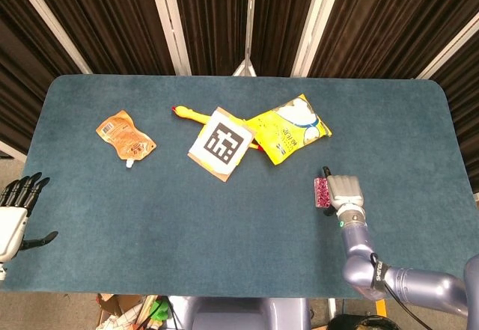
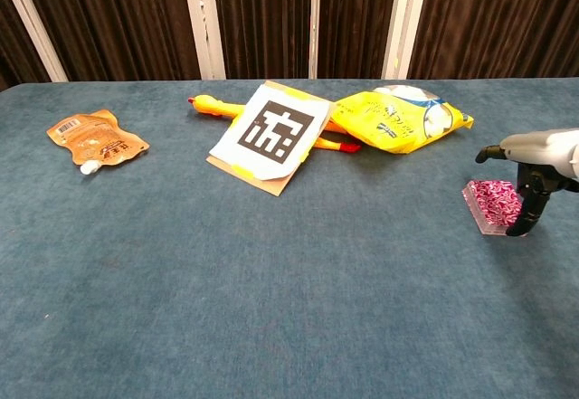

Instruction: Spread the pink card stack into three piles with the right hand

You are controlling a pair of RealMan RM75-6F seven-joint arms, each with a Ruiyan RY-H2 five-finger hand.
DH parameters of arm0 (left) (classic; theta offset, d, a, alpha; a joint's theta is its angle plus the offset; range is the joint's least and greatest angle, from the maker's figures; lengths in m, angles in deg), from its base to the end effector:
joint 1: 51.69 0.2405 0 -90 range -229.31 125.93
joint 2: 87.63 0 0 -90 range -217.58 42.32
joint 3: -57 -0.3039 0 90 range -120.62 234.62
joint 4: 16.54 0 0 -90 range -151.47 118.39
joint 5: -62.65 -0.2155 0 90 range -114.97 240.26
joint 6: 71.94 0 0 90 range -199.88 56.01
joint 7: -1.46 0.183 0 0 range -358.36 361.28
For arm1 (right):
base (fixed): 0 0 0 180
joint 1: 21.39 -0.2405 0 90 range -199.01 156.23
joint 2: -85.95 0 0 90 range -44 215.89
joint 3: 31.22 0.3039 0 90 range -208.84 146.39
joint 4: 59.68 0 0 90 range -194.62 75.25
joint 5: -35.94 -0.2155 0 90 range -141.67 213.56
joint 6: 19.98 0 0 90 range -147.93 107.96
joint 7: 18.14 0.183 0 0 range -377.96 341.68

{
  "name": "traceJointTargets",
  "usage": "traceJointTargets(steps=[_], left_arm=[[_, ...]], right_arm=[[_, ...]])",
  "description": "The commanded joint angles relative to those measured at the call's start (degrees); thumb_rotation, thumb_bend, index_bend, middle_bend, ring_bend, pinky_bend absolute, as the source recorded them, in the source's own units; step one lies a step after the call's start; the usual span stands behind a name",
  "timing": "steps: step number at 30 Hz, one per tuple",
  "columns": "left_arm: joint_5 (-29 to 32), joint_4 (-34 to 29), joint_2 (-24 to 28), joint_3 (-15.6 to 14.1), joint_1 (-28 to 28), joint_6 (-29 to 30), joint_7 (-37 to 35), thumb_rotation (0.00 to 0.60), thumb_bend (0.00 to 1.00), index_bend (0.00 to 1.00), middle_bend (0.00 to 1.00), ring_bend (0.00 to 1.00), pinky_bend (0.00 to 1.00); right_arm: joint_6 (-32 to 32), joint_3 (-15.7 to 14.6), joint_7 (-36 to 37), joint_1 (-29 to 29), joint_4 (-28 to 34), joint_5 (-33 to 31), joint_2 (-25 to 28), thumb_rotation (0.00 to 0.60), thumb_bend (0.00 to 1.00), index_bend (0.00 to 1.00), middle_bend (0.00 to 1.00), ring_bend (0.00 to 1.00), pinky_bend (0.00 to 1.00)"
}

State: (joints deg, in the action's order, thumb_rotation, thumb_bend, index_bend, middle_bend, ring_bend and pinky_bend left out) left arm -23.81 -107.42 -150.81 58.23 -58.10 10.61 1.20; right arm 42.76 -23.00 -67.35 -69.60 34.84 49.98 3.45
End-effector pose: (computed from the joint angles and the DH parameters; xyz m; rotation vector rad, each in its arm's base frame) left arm -0.3610 0.2279 0.1709 -1.4546 -0.9063 -0.8567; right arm -0.2532 -0.4085 -0.0018 1.5903 -1.1591 0.2852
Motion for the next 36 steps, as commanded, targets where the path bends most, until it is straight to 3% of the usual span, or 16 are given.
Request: traceJointTargets(steps=[1,18,24,32,36], left_arm=[[0.01,0.00,0.00,-0.01,-0.03,-0.06,-0.01,0.600,0.00,0.00,0.00,0.00,0.00],[0.03,0.02,0.01,-0.20,-0.20,-0.44,0.01,0.600,0.00,0.00,0.00,0.00,0.00],[0.08,-0.07,0.01,-0.23,-0.26,-0.59,0.07,0.600,0.00,0.00,0.00,0.00,0.00],[0.06,-0.12,-0.01,-0.23,-0.33,-0.62,0.07,0.600,0.00,0.00,0.00,0.00,0.00],[0.05,-0.09,-0.03,-0.24,-0.36,-0.63,0.10,0.600,0.00,0.00,0.00,0.00,0.00]], right_arm=[[-0.43,-0.07,0.57,0.09,-0.40,-0.29,-0.28,0.600,0.19,0.06,0.86,0.90,0.82],[-2.00,-0.69,2.94,0.64,-4.20,-0.11,-1.58,0.600,0.22,0.22,0.86,0.90,0.82],[-2.29,-0.87,3.24,0.75,-4.48,0.10,-1.61,0.600,0.26,0.32,0.86,0.90,0.82],[-2.26,-0.69,4.28,1.07,-4.05,0.77,-1.31,0.600,0.43,0.55,0.86,0.90,0.82],[-1.90,-0.73,4.97,1.40,-3.43,1.85,-0.87,0.600,0.45,0.61,0.86,0.90,0.82]])
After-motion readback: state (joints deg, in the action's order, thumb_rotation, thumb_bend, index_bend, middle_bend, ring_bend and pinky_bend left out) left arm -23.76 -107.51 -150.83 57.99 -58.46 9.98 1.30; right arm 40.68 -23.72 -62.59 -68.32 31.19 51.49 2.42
